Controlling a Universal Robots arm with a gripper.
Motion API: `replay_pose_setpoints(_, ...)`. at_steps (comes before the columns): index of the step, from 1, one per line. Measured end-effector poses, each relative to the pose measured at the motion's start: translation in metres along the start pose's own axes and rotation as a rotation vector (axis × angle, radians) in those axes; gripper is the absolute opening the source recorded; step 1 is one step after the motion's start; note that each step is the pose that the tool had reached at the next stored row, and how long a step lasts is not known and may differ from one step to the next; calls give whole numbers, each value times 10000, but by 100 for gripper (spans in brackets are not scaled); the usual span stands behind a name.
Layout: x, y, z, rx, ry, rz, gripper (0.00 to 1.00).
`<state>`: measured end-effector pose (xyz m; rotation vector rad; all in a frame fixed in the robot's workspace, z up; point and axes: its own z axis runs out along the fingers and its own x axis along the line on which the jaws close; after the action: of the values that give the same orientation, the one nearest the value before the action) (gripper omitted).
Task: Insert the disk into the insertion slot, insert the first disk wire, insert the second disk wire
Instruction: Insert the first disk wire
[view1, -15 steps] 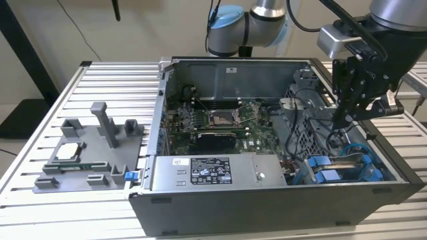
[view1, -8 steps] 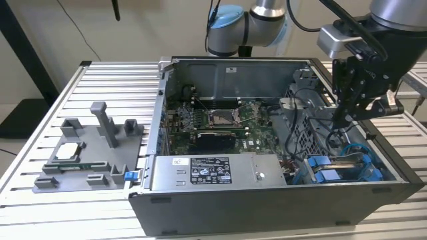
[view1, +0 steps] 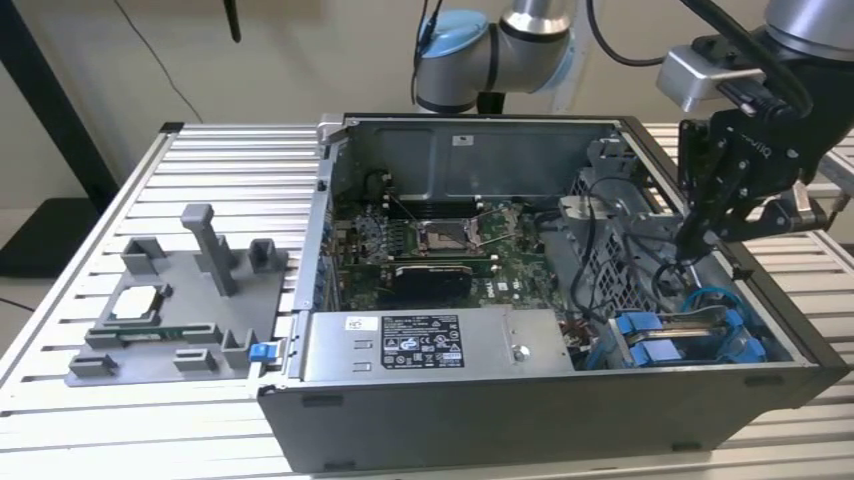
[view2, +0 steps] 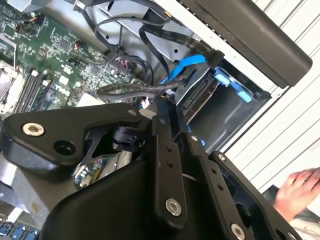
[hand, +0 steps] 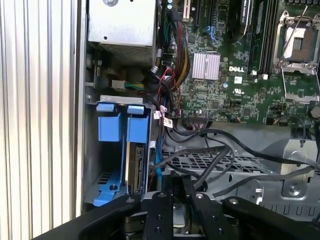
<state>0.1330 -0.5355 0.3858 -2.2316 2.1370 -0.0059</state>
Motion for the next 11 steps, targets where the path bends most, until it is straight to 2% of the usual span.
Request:
replay_pose_setpoints(7,6,-152,6,-459,111,10,0)
replay_pose_setpoints(11,10,-241,9,-714,144,17,0)
